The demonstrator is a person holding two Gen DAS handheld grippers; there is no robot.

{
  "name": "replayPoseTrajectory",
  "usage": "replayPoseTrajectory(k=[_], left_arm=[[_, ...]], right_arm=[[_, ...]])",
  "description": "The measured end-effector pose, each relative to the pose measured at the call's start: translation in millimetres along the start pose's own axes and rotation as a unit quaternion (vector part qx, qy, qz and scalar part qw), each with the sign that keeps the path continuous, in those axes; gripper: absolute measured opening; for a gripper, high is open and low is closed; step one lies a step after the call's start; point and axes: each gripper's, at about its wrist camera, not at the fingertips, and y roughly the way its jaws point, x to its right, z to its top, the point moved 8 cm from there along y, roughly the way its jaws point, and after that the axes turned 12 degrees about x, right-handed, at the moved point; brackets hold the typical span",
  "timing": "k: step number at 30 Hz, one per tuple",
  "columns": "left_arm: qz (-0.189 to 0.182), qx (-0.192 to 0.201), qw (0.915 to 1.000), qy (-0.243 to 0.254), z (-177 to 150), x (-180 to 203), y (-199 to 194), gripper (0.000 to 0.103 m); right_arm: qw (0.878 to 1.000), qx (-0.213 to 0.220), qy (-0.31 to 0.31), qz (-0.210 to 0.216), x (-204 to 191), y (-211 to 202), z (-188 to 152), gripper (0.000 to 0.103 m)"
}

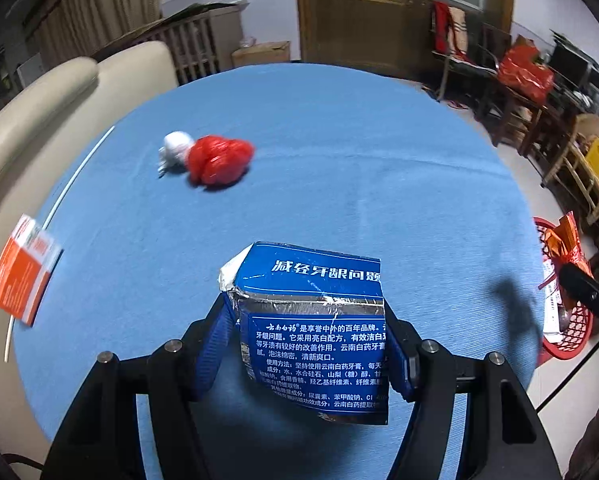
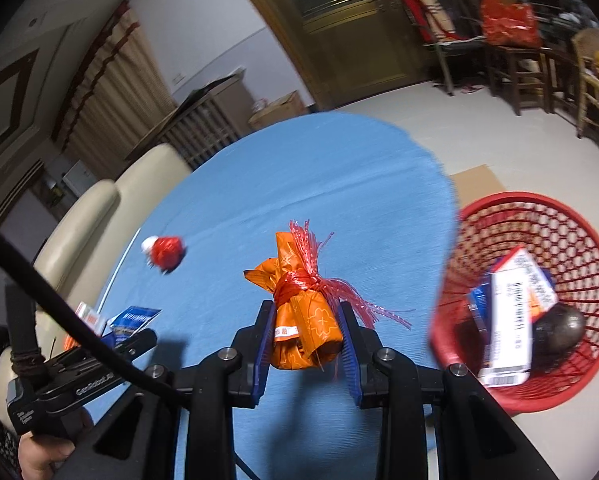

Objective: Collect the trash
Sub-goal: 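Lift the carton and orange wrapper and carry them to the wastebasket, then open both tools over the red wastebasket to drop the carton and wrapper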

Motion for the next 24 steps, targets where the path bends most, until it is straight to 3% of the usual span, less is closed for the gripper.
replayPoseTrajectory(k=[13, 24], left_arm=[[-0.042, 0.008, 0.9981, 0.043, 15, 69, -1, 0.069], [-0.068, 0.011, 0.9951, 0.072, 23, 115, -1, 0.069]], right_arm=[[0.991, 0.043, 0.052, -0.117, 139, -45, 38, 0.033], [0.984, 0.040, 0.066, -0.160, 192, -48, 45, 0.033]])
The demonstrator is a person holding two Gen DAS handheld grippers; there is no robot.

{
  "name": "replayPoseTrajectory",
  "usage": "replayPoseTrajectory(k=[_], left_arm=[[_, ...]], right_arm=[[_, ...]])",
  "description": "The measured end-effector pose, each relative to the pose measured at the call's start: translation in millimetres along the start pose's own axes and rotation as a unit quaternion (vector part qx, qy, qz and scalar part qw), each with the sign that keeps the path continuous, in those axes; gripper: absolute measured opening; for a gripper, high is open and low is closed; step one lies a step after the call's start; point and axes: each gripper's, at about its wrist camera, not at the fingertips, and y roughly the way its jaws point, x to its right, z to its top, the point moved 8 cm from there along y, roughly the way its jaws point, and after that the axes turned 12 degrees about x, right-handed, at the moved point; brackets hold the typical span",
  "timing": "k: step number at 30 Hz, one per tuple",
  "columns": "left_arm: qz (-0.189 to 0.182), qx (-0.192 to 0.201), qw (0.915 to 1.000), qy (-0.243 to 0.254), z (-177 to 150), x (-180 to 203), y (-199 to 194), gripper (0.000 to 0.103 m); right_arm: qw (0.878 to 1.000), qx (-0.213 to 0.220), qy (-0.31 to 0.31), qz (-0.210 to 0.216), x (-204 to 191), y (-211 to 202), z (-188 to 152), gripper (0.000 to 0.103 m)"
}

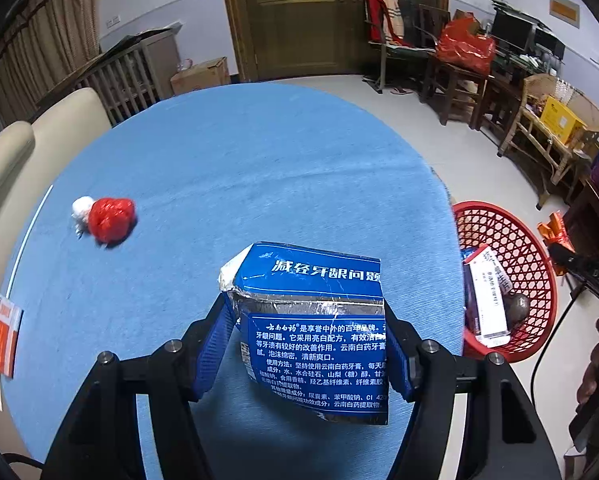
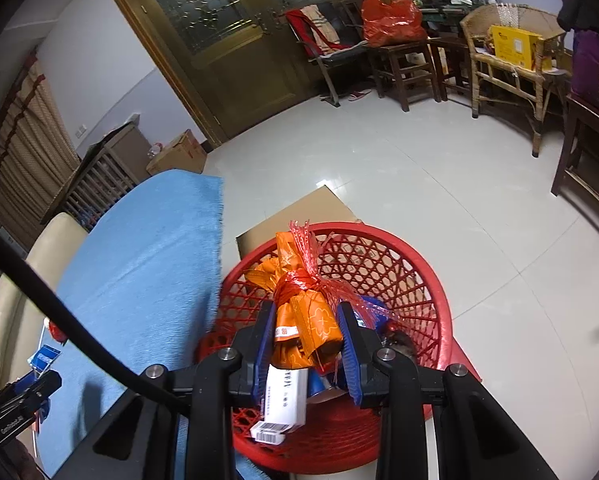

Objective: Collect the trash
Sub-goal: 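Open both tools over the red wastebasket to drop the carton and wrapper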

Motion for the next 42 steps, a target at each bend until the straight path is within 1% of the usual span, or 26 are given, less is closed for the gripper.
replayPoseTrajectory(k=[8, 11, 12, 13, 14, 21, 23, 27, 32, 36, 42], left_arm=[[-0.017, -0.002, 0.9997, 0.016, 5, 28, 8, 0.069], [-0.025, -0.003, 0.9995, 0.022, 7, 37, 9, 0.069], [-0.027, -0.003, 0.9993, 0.025, 8, 40, 9, 0.069], [-0.030, -0.003, 0.9992, 0.027, 9, 44, 10, 0.069], [-0.032, -0.003, 0.9991, 0.030, 9, 47, 11, 0.069], [-0.047, -0.007, 0.9979, 0.043, 11, 67, 16, 0.069], [-0.056, -0.008, 0.9972, 0.050, 12, 78, 17, 0.069], [-0.077, -0.015, 0.9945, 0.070, 13, 108, 23, 0.069], [-0.105, -0.023, 0.9898, 0.094, 16, 148, 29, 0.069], [-0.113, -0.029, 0.9871, 0.110, 16, 172, 36, 0.069], [-0.120, -0.040, 0.9839, 0.126, 13, 194, 46, 0.070]], right_arm=[[1.000, -0.006, 0.001, -0.007, 7, 11, 1, 0.033], [1.000, -0.020, -0.006, -0.008, 7, 19, 0, 0.037], [0.999, -0.028, -0.012, -0.010, 8, 24, 0, 0.049], [0.999, -0.030, -0.014, -0.012, 8, 26, -1, 0.075], [0.999, -0.028, -0.014, -0.017, 10, 26, 0, 0.079], [1.000, 0.017, 0.009, -0.014, 20, 2, 16, 0.079], [0.999, 0.027, 0.018, -0.015, 26, -5, 21, 0.079], [0.999, 0.032, 0.041, -0.009, 33, -17, 26, 0.079], [0.998, 0.045, 0.049, -0.007, 39, -33, 31, 0.079], [0.996, 0.061, 0.064, -0.011, 47, -45, 40, 0.079], [0.993, 0.083, 0.083, -0.015, 60, -63, 52, 0.079]])
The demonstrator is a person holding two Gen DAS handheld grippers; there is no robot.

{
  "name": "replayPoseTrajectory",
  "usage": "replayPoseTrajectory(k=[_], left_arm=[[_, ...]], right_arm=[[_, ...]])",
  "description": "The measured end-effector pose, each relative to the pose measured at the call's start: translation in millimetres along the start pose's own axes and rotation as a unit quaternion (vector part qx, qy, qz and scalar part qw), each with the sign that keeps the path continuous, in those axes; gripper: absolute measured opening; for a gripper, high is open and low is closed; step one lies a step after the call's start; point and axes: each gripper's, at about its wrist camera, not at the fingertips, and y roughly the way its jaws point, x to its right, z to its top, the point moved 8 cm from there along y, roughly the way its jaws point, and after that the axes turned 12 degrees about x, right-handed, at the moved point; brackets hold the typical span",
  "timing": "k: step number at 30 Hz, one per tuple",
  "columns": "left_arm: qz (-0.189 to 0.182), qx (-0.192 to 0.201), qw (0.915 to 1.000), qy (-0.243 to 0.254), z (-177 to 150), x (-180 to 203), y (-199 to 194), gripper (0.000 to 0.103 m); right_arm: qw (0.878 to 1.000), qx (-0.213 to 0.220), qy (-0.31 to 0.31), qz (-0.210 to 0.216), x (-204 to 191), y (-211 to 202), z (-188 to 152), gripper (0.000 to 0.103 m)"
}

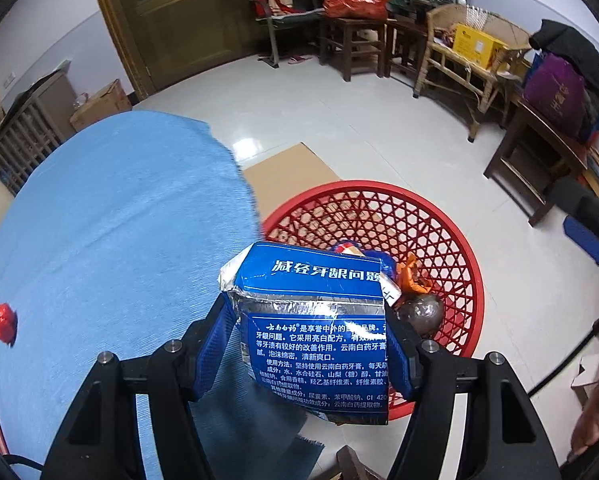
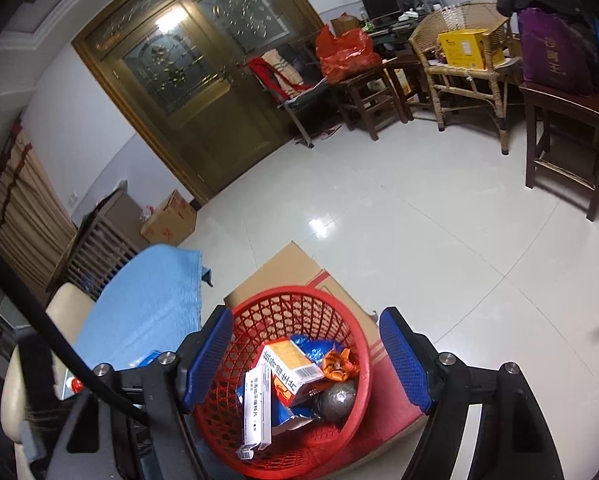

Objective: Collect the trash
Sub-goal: 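Open both tools over the red wastebasket to drop the carton and wrapper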

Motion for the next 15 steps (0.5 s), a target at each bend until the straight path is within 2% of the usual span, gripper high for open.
replayPoseTrajectory(k=[3, 9, 15], left_arm=[[-0.007, -0.007, 1.0000, -0.002, 1, 6, 7, 0.071], [-0.032, -0.052, 0.9980, -0.011, -4, 18, 25, 0.077], [-0.038, -0.047, 0.9982, -0.004, -4, 19, 18, 0.077]], right_arm=[[1.000, 0.005, 0.003, 0.001, 1, -3, 5, 0.079], [1.000, 0.005, 0.004, 0.004, -1, -7, 5, 0.079], [1.000, 0.003, -0.001, 0.005, -3, -9, 3, 0.079]])
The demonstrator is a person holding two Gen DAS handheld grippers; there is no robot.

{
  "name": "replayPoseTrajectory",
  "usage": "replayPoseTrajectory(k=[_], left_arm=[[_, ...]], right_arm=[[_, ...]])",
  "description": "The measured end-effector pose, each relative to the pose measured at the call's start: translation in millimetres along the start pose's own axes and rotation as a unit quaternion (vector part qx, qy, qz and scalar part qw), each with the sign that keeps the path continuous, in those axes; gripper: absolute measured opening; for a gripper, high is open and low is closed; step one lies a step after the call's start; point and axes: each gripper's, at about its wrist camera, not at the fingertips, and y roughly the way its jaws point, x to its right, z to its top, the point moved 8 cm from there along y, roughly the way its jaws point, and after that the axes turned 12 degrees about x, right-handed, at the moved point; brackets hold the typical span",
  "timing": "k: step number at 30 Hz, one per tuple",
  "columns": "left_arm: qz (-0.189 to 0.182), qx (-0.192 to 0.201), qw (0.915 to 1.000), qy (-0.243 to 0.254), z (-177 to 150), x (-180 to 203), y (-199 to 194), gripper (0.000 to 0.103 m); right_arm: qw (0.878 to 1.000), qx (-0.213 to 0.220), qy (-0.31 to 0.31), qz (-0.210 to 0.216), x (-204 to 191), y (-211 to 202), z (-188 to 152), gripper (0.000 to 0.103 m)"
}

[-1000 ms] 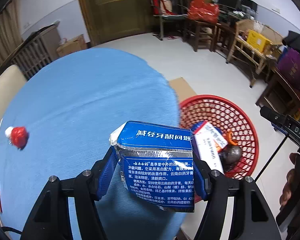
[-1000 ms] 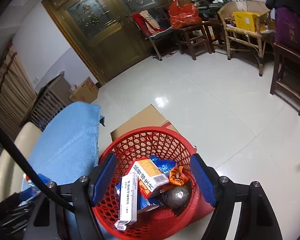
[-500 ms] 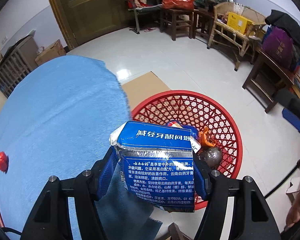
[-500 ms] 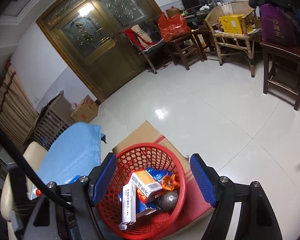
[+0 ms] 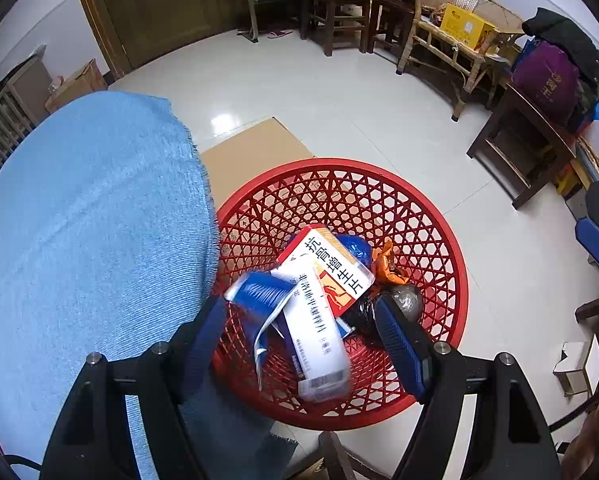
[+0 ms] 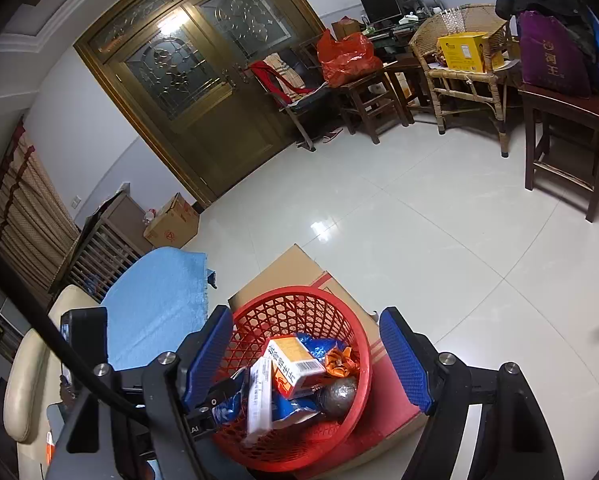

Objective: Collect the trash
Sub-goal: 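Open both tools over the red wastebasket to drop the carton and wrapper, then return both tools to the table toward the red bag and tissue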

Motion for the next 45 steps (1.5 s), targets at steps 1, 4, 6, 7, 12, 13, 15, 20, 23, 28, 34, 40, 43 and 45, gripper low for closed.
replayPoseTrajectory(k=[1, 4, 6, 7, 12, 13, 15, 20, 23, 28, 34, 40, 43, 45], left_arm=[[0.001, 0.002, 1.0000, 0.000, 0, -1, -1, 0.077], [0.003, 0.009, 0.9999, -0.006, 1, -10, -8, 0.077], [0.008, 0.014, 0.9998, -0.012, 0, -18, -14, 0.077], [0.009, 0.016, 0.9997, -0.015, 0, -23, -16, 0.077], [0.022, 0.025, 0.9989, -0.035, -8, -52, -29, 0.077], [0.025, 0.025, 0.9986, -0.039, -10, -58, -31, 0.077], [0.031, 0.027, 0.9980, -0.048, -16, -71, -36, 0.077], [0.051, 0.034, 0.9952, -0.076, -36, -113, -52, 0.077], [0.072, 0.038, 0.9912, -0.105, -56, -153, -65, 0.077], [0.120, 0.034, 0.9804, -0.153, -99, -223, -82, 0.077], [0.174, 0.032, 0.9593, -0.220, -151, -305, -106, 0.077], [0.205, 0.035, 0.9369, -0.281, -193, -371, -128, 0.077], [0.215, 0.039, 0.9289, -0.299, -210, -393, -136, 0.077], [0.222, 0.043, 0.9230, -0.311, -220, -409, -143, 0.077]], right_arm=[[1.000, 0.000, 0.000, 0.001, -1, 0, -1, 0.079], [1.000, -0.003, -0.003, 0.004, -9, 0, -4, 0.079], [1.000, -0.007, -0.007, 0.008, -15, 0, -7, 0.079], [1.000, -0.008, -0.009, 0.011, -20, 0, -8, 0.079], [0.999, -0.017, -0.021, 0.022, -41, 2, -17, 0.079], [0.999, -0.019, -0.024, 0.024, -45, 3, -20, 0.079], [0.999, -0.026, -0.029, 0.030, -53, 5, -24, 0.079], [0.997, -0.043, -0.046, 0.050, -80, 11, -41, 0.079], [0.994, -0.060, -0.062, 0.063, -101, 16, -57, 0.079], [0.988, -0.091, -0.093, 0.086, -137, 24, -87, 0.079], [0.973, -0.134, -0.143, 0.125, -199, 36, -132, 0.079], [0.944, -0.169, -0.218, 0.183, -289, 50, -182, 0.079], [0.926, -0.180, -0.255, 0.214, -340, 60, -205, 0.079], [0.913, -0.186, -0.280, 0.232, -378, 69, -220, 0.079]])
